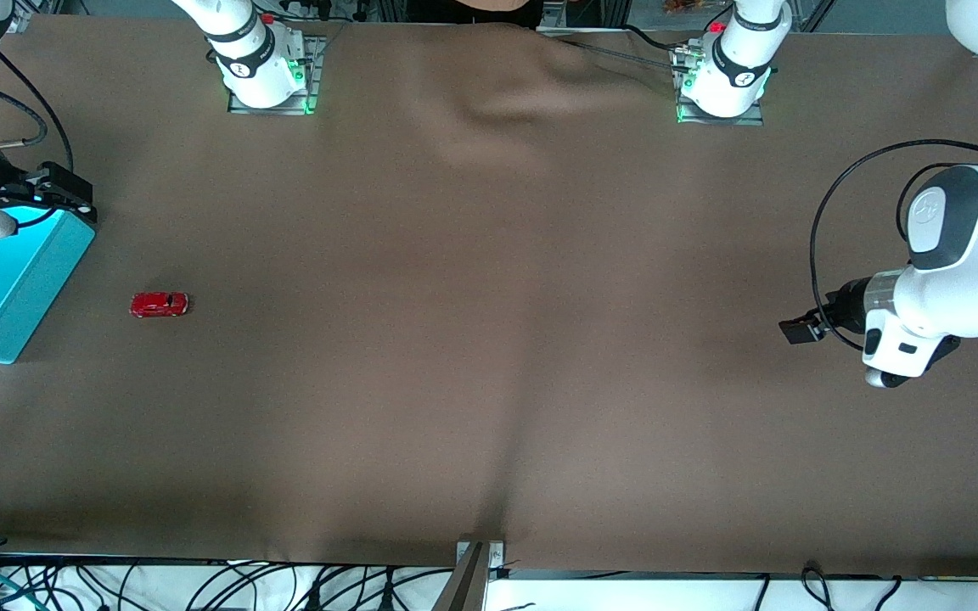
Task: Wind red beetle toy and store in blue box
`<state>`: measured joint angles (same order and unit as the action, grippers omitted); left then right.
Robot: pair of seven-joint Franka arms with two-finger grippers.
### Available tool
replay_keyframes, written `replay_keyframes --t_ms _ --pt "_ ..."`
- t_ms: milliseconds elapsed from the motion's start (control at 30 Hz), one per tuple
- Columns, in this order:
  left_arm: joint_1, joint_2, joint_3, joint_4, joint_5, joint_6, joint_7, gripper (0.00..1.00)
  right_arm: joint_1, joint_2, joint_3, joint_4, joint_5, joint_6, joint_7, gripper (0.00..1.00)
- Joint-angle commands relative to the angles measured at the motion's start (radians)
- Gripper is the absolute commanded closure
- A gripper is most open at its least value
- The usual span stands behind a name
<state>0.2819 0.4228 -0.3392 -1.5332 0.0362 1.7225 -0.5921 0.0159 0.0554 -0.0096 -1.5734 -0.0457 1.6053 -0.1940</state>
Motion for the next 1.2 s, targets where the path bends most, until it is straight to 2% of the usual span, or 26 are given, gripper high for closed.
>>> replay_keyframes --t_ms 0,167,467,867,1167 --pt "0.002 -0.019 -0.001 0.044 0.022 -0.031 0.093 0.0 -0.005 0.008 0.002 0.024 0.014 -0.005 -0.002 0.0" --pt "0.006 -0.053 0.012 0.057 0.025 -0.037 0.19 0.0 -0.005 0.008 0.002 0.024 0.014 -0.005 -0.002 0.0" --pt "0.019 -0.061 0.017 0.163 0.034 -0.041 0.281 0.0 -0.005 0.008 0.002 0.024 0.014 -0.005 -0.002 0.0" --pt "0.045 -0.064 0.008 0.243 0.033 -0.178 0.46 0.0 -0.005 0.021 0.002 0.024 0.027 0.01 -0.004 0.0" --pt "0.045 -0.062 0.009 0.303 0.028 -0.204 0.586 0.0 0.002 0.02 0.008 0.026 0.027 0.022 0.001 0.0"
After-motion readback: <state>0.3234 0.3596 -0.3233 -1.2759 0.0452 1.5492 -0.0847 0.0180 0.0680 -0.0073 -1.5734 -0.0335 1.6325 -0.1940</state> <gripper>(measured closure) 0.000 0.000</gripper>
